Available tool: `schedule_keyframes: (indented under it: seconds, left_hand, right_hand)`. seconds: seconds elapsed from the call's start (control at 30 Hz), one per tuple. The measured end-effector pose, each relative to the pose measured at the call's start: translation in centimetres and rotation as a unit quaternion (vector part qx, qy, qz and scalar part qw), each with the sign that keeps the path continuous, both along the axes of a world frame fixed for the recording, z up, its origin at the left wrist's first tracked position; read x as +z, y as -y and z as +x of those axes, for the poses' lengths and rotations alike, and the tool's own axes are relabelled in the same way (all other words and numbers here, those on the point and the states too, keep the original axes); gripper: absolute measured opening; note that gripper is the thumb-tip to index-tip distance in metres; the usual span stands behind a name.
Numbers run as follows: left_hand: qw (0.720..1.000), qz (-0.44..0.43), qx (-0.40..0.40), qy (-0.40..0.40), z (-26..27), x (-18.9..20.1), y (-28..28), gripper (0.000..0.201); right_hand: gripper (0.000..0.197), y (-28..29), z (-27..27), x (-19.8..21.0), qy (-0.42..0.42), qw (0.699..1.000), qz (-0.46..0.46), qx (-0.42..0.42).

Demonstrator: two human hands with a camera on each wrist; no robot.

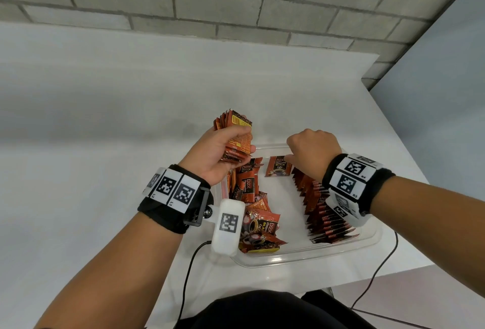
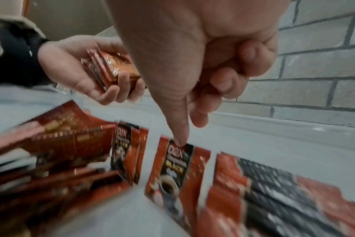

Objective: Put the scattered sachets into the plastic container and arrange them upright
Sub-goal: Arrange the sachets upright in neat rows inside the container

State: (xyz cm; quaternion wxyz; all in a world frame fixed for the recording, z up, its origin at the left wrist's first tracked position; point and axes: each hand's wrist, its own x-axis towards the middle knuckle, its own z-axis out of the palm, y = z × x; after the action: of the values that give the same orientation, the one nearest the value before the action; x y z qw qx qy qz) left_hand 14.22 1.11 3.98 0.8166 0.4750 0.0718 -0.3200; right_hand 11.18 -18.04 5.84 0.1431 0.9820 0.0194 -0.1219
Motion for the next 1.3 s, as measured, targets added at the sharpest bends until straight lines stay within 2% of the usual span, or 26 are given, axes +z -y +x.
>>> schedule_keyframes:
  seconds: [0.07,0.13,0.2,0.27,0.3,0.4,0.47,0.53,0.6,0.67,0.7,0.83,0.9,1.0,1.1,1.2,1.3]
  left_hand:
    - [0.999,-0.031,0.0,-0.011,-0.1,0.1,-0.2,0.026]
    - [0.998,-0.066,-0.016,-0.01,-0.2,0.3,-0.4,0.03]
    - [0.994,-0.095,-0.048,0.009,-0.4,0.5,-0.4,0.032]
    - [0.99,-0.103,-0.083,0.04,-0.7,0.7,-0.1,0.037]
    - [0.988,-0.103,-0.097,0.055,-0.8,0.7,0.0,0.04]
    - [0.985,-0.098,-0.117,0.076,-1.0,0.8,0.5,0.04]
    - [0.986,-0.085,-0.118,0.076,-1.1,0.9,0.8,0.034]
    - [0.988,-0.071,-0.117,0.068,-1.2,1.0,1.0,0.033]
    - [0.989,-0.072,-0.111,0.06,-1.2,0.8,1.1,0.052]
    - [0.991,-0.09,-0.09,0.042,-1.0,0.6,1.1,0.07]
    - [0.991,-0.103,-0.083,0.036,-1.0,0.5,1.1,0.071]
    - [0.989,-0.128,-0.054,0.041,-1.4,0.6,1.5,0.045]
    - [0.991,-0.115,-0.042,0.061,-1.6,0.6,1.6,0.05]
    - [0.99,-0.112,-0.047,0.073,-1.7,0.7,1.6,0.052]
    - [0.989,-0.101,-0.064,0.087,-1.9,0.8,1.7,0.052]
    - [0.987,-0.096,-0.08,0.101,-2.2,0.9,1.8,0.047]
    - [0.99,-0.08,-0.069,0.098,-2.3,1.1,2.0,0.045]
  right_hand:
    - [0.029,-0.1,-0.3,0.6,0.013,0.999,0.046,-0.015]
    - [0.027,-0.3,-0.9,1.5,0.054,0.984,0.167,-0.005]
    - [0.02,-1.1,-1.5,2.8,0.121,0.937,0.329,0.005]
    - [0.019,-1.9,-2.0,4.0,0.144,0.888,0.436,-0.029]
    - [0.021,-2.0,-2.1,4.3,0.138,0.874,0.463,-0.05]
    - [0.031,-1.4,-2.2,4.3,0.091,0.859,0.497,-0.079]
    - [0.028,-0.9,-2.2,4.2,0.08,0.832,0.541,-0.092]
    - [0.017,-0.5,-2.4,4.4,0.103,0.804,0.577,-0.099]
    - [0.015,0.1,-2.8,4.7,0.165,0.786,0.59,-0.091]
    - [0.014,0.2,-3.4,4.8,0.218,0.79,0.57,-0.06]
    - [0.012,0.1,-3.8,4.7,0.224,0.801,0.555,-0.037]
    - [0.013,-0.2,-5.0,3.2,0.167,0.856,0.486,0.057]
    - [0.02,-0.1,-5.2,2.9,0.142,0.865,0.475,0.075]
    - [0.026,0.2,-5.1,3.2,0.172,0.857,0.482,0.056]
    - [0.03,0.5,-4.2,3.7,0.186,0.87,0.455,0.032]
    - [0.04,0.3,-3.4,4.2,0.111,0.888,0.446,0.016]
    - [0.03,0.5,-2.8,5.0,0.052,0.895,0.444,-0.001]
